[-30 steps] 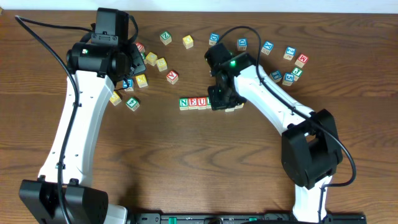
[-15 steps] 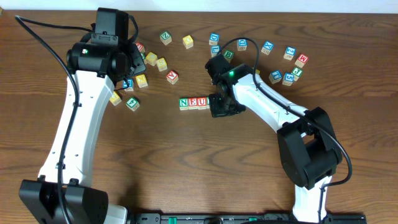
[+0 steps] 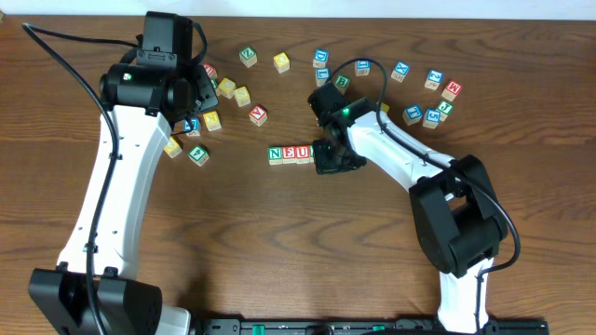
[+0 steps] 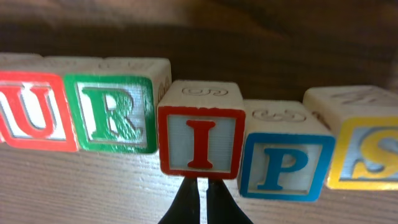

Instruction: Spell out NEURIPS

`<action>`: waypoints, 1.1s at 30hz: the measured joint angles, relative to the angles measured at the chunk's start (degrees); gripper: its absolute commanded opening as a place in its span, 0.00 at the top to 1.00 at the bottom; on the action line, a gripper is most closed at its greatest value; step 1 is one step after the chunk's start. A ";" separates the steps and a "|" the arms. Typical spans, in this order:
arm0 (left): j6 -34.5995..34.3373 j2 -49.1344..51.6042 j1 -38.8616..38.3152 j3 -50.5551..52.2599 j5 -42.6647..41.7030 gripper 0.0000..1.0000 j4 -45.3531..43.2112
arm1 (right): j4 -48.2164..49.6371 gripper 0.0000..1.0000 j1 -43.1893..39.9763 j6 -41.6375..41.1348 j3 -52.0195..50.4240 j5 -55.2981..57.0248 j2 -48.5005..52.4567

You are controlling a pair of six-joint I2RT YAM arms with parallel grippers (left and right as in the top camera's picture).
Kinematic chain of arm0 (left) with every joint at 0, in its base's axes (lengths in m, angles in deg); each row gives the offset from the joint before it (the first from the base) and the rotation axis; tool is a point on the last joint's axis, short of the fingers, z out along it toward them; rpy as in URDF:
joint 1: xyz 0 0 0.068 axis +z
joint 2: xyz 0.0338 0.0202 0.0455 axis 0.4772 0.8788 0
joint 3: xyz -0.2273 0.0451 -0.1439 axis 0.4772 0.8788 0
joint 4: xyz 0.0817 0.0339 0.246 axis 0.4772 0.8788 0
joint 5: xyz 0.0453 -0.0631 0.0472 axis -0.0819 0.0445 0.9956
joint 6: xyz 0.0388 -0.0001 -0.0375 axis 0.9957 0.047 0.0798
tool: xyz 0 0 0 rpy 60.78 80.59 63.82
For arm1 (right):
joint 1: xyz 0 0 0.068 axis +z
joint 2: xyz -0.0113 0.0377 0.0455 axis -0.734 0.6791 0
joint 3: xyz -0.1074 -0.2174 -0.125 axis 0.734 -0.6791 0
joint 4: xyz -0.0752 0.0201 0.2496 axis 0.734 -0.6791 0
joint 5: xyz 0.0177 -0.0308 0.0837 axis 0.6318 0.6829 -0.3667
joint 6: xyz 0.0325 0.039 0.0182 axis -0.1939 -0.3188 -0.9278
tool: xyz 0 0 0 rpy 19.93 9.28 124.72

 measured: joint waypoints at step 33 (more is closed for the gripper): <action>0.00 0.00 0.00 0.00 0.00 0.56 -0.24 | -9.09 0.99 -0.59 0.11 3.43 -0.11 -0.59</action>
